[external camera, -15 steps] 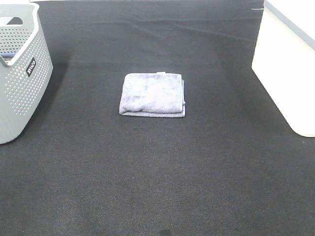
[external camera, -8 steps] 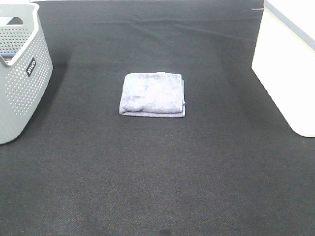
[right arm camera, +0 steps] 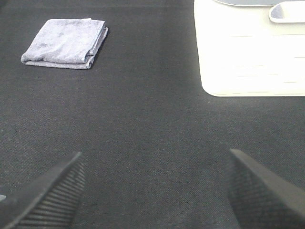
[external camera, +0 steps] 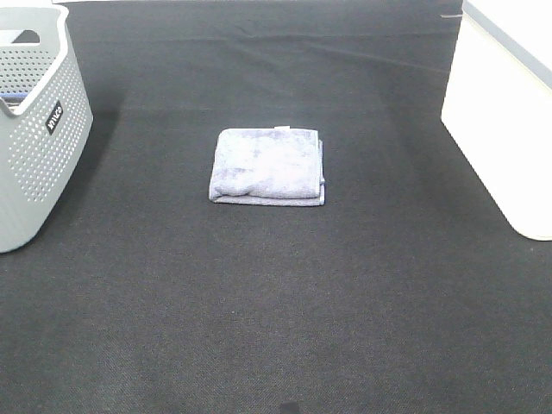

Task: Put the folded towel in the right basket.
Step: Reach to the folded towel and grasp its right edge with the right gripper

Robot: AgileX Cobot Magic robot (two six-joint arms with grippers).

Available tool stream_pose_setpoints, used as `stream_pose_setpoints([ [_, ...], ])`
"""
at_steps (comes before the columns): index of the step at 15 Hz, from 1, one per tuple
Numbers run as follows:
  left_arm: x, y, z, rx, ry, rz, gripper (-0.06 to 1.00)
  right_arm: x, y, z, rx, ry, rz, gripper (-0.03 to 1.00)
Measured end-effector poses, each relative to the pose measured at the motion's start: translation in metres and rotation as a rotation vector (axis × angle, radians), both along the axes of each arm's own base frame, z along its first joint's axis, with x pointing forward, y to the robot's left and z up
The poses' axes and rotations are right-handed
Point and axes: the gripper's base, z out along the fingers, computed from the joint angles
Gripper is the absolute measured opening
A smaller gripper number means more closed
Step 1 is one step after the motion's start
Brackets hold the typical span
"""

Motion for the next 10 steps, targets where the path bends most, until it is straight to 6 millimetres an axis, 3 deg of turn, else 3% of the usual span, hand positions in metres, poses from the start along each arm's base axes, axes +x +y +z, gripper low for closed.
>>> stream_pose_setpoints([
  [10,0.0000,0.0000,0.0000,0.000,0.000,0.000,0.97,0.0000,0.0000,0.0000,0.000,0.000,0.000,0.76],
])
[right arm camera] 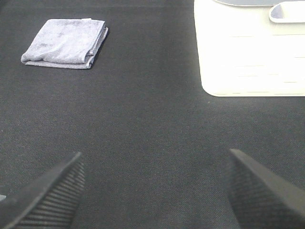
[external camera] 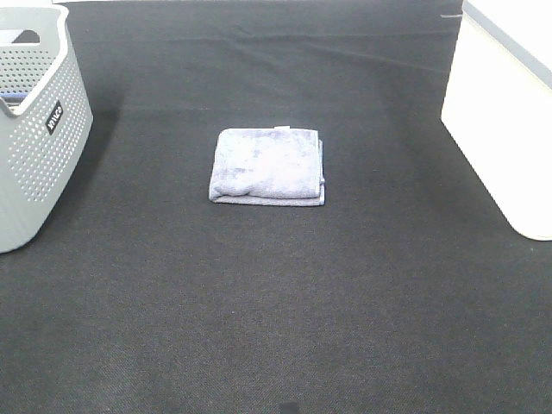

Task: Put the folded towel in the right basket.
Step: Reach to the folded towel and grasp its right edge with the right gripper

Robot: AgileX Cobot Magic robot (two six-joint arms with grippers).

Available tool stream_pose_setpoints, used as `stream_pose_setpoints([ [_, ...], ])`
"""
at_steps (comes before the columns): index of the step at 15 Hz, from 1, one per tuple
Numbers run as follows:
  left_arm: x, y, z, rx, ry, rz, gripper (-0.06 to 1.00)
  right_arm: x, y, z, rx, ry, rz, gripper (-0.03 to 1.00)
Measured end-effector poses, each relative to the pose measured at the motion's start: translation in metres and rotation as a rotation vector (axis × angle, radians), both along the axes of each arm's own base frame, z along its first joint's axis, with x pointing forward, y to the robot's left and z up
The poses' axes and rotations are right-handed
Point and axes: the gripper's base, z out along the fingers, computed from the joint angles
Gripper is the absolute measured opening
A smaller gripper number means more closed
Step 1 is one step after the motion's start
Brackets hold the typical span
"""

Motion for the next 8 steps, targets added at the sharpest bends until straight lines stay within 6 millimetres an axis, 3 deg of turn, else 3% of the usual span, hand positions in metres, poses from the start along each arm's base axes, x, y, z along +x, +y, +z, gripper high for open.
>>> stream_pose_setpoints([
  [8,0.0000,0.0000,0.0000,0.000,0.000,0.000,0.97,0.0000,0.0000,0.0000,0.000,0.000,0.000,0.76],
])
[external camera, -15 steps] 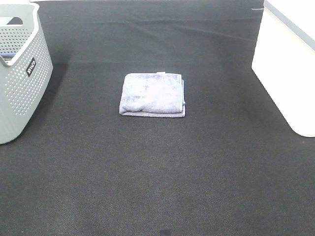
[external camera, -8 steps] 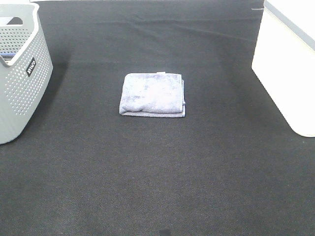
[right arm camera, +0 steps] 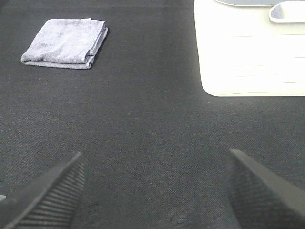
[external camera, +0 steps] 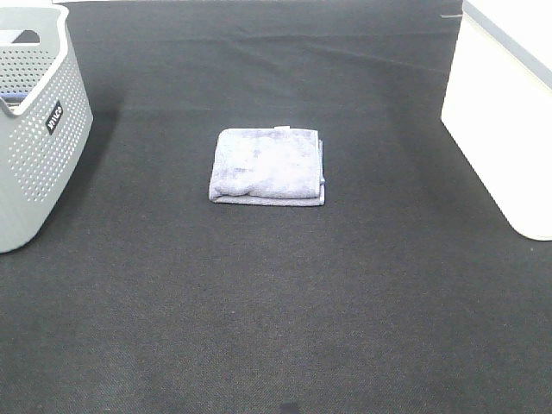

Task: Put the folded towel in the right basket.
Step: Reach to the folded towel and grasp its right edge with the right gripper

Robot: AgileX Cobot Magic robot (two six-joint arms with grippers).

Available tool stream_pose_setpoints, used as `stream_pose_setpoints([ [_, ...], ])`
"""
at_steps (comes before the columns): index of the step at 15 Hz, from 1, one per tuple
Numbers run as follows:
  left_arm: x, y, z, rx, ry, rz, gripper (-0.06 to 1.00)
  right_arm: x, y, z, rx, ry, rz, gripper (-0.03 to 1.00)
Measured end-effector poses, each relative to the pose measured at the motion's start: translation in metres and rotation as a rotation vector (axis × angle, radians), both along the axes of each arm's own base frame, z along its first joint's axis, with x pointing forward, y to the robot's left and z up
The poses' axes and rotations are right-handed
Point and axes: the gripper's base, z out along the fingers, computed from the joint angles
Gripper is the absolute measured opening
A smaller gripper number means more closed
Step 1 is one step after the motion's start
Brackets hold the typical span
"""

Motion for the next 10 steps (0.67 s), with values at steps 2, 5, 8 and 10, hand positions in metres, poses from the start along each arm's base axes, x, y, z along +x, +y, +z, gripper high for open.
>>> stream_pose_setpoints([
  [2,0.0000,0.0000,0.0000,0.000,0.000,0.000,0.97,0.0000,0.0000,0.0000,0.000,0.000,0.000,0.76],
  [5,0.0000,0.0000,0.0000,0.000,0.000,0.000,0.97,0.0000,0.0000,0.0000,0.000,0.000,0.000,0.76],
  [8,0.0000,0.0000,0.0000,0.000,0.000,0.000,0.97,0.0000,0.0000,0.0000,0.000,0.000,0.000,0.76],
  [10,0.0000,0.0000,0.0000,0.000,0.000,0.000,0.97,0.0006,0.0001,0.0020,0.003,-0.011,0.000,0.76],
])
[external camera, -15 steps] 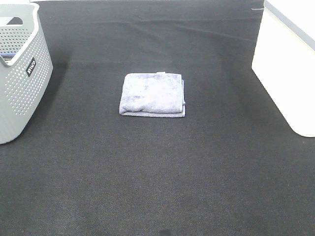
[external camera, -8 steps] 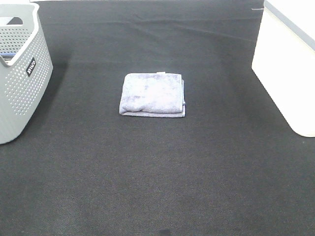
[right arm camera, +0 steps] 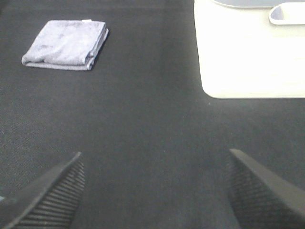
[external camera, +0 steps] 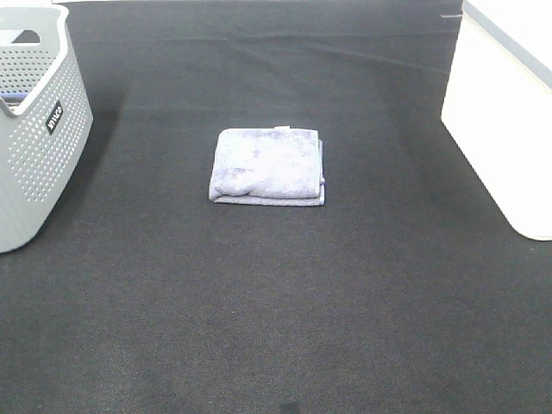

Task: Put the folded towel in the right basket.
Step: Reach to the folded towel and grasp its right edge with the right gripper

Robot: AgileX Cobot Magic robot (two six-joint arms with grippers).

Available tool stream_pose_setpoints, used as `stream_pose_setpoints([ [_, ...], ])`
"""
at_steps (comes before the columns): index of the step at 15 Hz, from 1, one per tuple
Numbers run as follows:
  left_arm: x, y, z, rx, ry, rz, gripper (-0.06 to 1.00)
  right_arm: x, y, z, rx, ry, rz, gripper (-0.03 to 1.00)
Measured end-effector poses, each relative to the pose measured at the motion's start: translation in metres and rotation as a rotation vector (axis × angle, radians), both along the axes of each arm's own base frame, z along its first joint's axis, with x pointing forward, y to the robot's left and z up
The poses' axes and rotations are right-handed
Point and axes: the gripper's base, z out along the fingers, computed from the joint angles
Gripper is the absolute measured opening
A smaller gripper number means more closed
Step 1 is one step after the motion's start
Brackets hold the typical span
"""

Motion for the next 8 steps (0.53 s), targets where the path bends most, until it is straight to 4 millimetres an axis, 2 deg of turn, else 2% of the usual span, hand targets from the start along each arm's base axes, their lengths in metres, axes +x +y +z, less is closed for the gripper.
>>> stream_pose_setpoints([
  [3,0.000,0.000,0.000,0.000,0.000,0.000,0.97,0.020,0.001,0.023,0.014,-0.031,-0.003,0.76],
  [5,0.000,0.000,0.000,0.000,0.000,0.000,0.97,0.047,0.002,0.042,0.020,-0.020,-0.009,0.76],
  [8,0.000,0.000,0.000,0.000,0.000,0.000,0.97,0.103,0.005,0.072,0.017,0.074,-0.014,0.76],
])
